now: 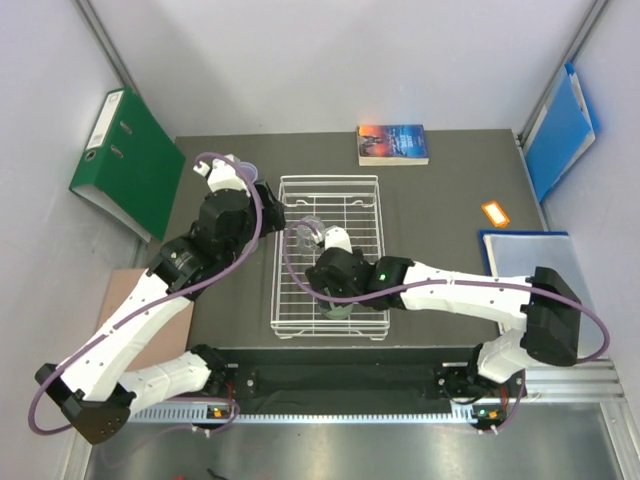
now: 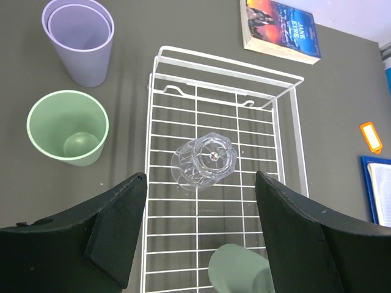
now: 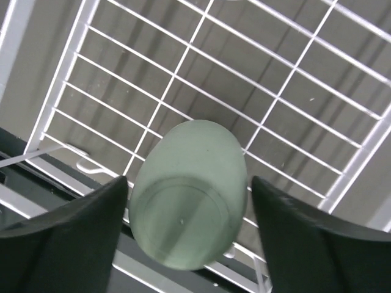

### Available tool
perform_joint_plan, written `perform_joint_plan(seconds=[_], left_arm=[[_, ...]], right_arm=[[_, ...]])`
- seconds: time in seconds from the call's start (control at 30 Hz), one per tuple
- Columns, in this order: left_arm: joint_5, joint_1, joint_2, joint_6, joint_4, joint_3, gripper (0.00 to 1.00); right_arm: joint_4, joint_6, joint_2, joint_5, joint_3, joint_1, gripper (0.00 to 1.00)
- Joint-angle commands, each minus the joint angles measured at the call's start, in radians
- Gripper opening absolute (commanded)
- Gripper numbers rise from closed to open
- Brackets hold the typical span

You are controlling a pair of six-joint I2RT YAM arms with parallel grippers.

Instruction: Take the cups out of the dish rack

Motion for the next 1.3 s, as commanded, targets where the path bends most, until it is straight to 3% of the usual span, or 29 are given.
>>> perform_joint_plan(seconds=[0.0, 0.13, 0.17, 0.23, 0.43, 0.53, 0.63, 0.67, 0.73, 0.77, 0.8, 0.87, 0.9, 1.03, 1.13, 1.27], left_arm=[[-0.023, -0.002, -0.028, -0.008, -0.004, -0.008, 0.76], [-0.023, -0.002, -0.036, -0.010, -0.007, -0.018, 0.76], [-0.023, -0.002, -0.036, -0.010, -0.007, -0.019, 0.76], [-0.023, -0.002, -0.034, -0.008, -0.002, -0.022, 0.75], [-0.025, -0.002, -0.023, -0.002, 0.019, -0.004, 0.75], [-0.005, -0.002, -0.014, -0.006, 0.041, 0.011, 0.75], [0.044, -0.002, -0.013, -0.019, 0.111, 0.008, 0.76], [0.094, -0.002, -0.011, -0.025, 0.136, 0.008, 0.76], [0.165, 0.000, -0.005, -0.054, 0.214, 0.001, 0.76], [0.253, 0.003, -0.003, -0.068, 0.248, -0.004, 0.76], [0.303, 0.006, 0.006, -0.097, 0.330, -0.011, 0.77], [0.410, 0.018, 0.021, -0.140, 0.409, -0.033, 0.77], [0.513, 0.023, 0.032, -0.193, 0.509, -0.042, 0.77], [0.693, 0.050, 0.072, -0.315, 0.727, -0.079, 0.77], [0.801, 0.064, 0.116, -0.333, 0.856, -0.091, 0.77], [0.863, 0.070, 0.159, -0.465, 0.942, -0.110, 0.76]], right_arm=[[0.026, 0.023, 0.024, -0.016, 0.032, 0.013, 0.72], [0.011, 0.033, 0.005, -0.005, 0.028, 0.014, 0.36], [0.006, 0.033, -0.001, 0.004, 0.032, 0.016, 0.16], [-0.026, 0.033, -0.022, 0.041, 0.059, 0.020, 0.00], [-0.055, -0.002, -0.171, 0.220, 0.177, 0.025, 0.00], [-0.016, -0.006, -0.281, 0.204, 0.185, -0.064, 0.00], [0.153, 0.016, -0.442, 0.000, 0.061, -0.266, 0.00], [0.205, 0.046, -0.481, -0.075, 0.018, -0.393, 0.00], [0.380, 0.086, -0.569, -0.311, -0.106, -0.519, 0.00], [0.441, 0.149, -0.585, -0.400, -0.140, -0.637, 0.00], [0.556, 0.193, -0.596, -0.562, -0.203, -0.692, 0.00], [0.722, 0.351, -0.593, -0.712, -0.273, -0.823, 0.00], [0.897, 0.414, -0.585, -0.799, -0.348, -0.846, 0.00], [1.125, 0.591, -0.541, -0.863, -0.441, -0.882, 0.00], [1.205, 0.643, -0.515, -0.879, -0.461, -0.882, 0.00], [1.222, 0.637, -0.504, -0.890, -0.458, -0.882, 0.00]])
